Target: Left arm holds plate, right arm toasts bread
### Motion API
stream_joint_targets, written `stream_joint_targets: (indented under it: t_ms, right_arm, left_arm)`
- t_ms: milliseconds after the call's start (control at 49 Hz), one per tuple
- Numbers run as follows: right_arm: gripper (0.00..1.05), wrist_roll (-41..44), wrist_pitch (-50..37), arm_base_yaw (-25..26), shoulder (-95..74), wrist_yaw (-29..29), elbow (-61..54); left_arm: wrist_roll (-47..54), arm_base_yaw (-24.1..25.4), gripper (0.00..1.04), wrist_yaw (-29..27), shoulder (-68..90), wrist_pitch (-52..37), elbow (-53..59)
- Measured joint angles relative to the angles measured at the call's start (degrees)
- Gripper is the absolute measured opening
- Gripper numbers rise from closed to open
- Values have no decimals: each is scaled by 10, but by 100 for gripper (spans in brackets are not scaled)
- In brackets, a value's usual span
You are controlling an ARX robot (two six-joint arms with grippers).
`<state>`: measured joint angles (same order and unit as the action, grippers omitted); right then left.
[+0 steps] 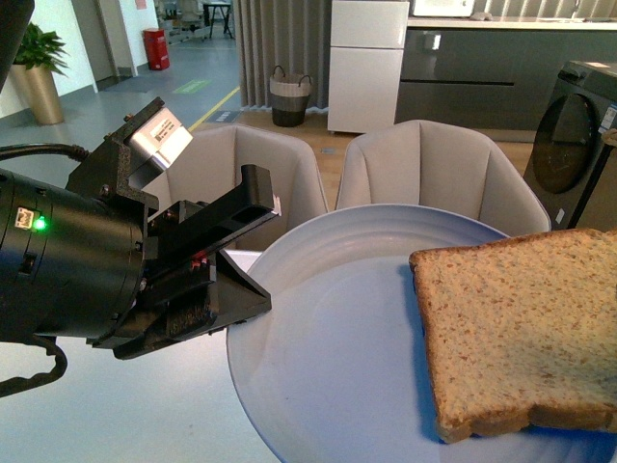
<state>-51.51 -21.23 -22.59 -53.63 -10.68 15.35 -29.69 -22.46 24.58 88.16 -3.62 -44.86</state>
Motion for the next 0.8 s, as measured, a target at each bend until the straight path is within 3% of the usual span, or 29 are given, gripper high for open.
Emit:
stream_joint_targets:
  t_ms: [163,470,797]
  right_arm:
    - [5,1,15,0,18,-2,0]
    - [4,55,96,-7,131,-32,52]
    - [4,341,187,23,157,-152,200]
  left_arm:
    - [0,0,3,0,0,0,0]
    - [-2,0,3,0,0,0,0]
    - [-2,0,3,1,0,0,0]
